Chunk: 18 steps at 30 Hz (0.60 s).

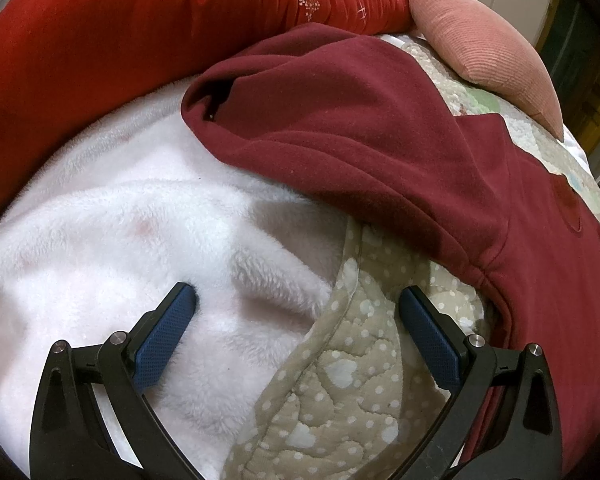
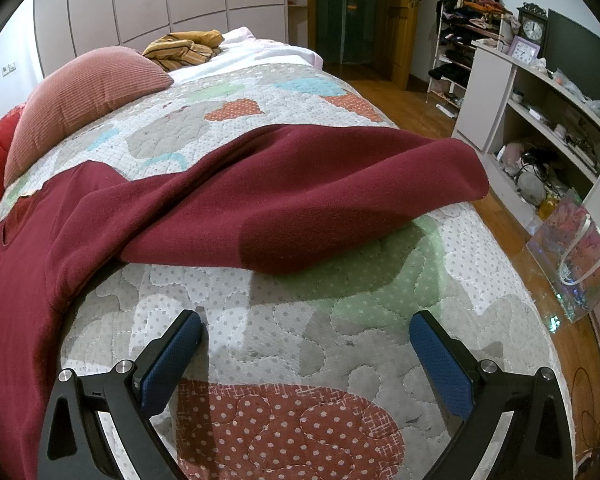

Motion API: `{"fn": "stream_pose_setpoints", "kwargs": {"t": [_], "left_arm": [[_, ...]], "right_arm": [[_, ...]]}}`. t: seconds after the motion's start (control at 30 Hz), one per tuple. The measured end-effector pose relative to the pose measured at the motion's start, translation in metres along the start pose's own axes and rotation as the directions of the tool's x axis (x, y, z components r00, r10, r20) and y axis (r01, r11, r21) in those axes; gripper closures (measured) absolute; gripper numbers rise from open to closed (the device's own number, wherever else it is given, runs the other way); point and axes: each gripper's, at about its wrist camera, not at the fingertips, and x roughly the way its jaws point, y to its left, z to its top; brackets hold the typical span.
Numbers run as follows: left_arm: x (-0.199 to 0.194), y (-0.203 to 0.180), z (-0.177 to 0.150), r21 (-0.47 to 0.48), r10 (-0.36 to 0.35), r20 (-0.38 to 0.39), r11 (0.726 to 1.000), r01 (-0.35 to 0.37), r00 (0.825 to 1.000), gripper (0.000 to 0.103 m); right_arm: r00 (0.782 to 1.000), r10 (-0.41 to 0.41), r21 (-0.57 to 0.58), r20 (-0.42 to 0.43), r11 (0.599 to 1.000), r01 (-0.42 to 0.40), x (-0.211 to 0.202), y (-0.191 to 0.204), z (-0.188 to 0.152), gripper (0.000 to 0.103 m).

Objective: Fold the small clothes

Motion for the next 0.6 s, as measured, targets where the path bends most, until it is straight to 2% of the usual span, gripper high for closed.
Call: {"fn": "stream_pose_setpoints", "kwargs": {"t": [0.13,0.27,0.33,0.5,0.6], "left_arm": [[-0.003,-0.002,-0.002,0.003,-0.003,0.002,1.0,0.003,1.0,0.001],[-0.011,-0.002,-0.006,0.004,-0.002,0.021,1.0,0.002,1.0,0.001],[-0.017,-0.002,-0.009,0.008,0.007,0.047,1.0,-0.007,0.999,0.001],[-0.04,-0.011,-0.012,0.046,0.013,0.128,0.999,-0.019,0.992,0.001],[-0.055,-0.019,-0.017,0.086,0.013,0.168,0.996,-0.028,0.986,0.001]], "right_arm": [[1.0,-0.004,0.036,-0.012,0.999,0.004,-0.004,0.0,0.0,0.0],[0.999,0.005,0.114,-0.041,0.993,0.0,-0.027,0.007,-0.008,0.001],[0.999,0.032,0.128,-0.012,0.991,-0.03,-0.045,0.012,-0.009,0.001],[0.985,0.147,0.047,0.091,0.987,-0.152,-0.102,0.062,-0.011,0.001],[0.974,0.194,-0.038,0.112,0.981,-0.191,-0.118,0.102,-0.013,0.001]]}}
